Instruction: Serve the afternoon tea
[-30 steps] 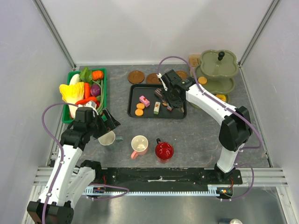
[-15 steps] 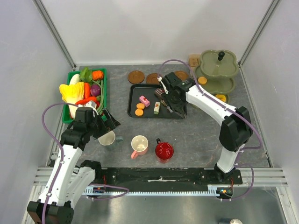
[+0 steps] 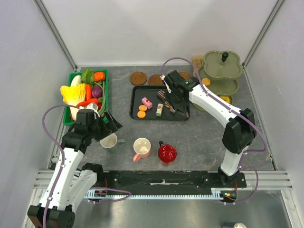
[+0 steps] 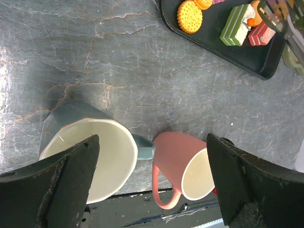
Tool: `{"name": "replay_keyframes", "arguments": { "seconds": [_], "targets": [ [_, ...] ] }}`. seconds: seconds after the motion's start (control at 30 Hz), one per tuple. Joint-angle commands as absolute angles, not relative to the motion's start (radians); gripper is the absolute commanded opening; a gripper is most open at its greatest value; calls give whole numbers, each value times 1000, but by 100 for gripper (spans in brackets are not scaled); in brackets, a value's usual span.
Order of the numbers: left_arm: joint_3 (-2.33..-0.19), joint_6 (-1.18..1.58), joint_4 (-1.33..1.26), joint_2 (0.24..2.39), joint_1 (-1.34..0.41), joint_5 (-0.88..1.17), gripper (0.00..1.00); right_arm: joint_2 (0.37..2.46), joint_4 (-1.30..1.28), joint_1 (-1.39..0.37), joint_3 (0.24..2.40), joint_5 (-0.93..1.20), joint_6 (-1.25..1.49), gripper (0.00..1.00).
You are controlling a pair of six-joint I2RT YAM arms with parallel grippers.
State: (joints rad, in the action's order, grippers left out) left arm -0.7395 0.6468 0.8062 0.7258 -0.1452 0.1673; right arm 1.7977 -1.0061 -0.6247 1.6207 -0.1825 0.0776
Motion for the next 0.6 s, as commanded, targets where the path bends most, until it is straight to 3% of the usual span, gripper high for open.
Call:
{"name": "replay_keyframes", "arguments": {
  "seconds": [0.0,0.3,0.57],
  "targets": [
    [-753,629,782,718,-140,176,100,1812,-994,-627,1723,-137,113,57],
    [-753,629,782,718,-141,178,99,1743,-966,-629,1677,-213,276,57],
    [-749,627,776,718,-140,184,99,1770,-914,-630,1658,-142,359,56]
  ]
}}
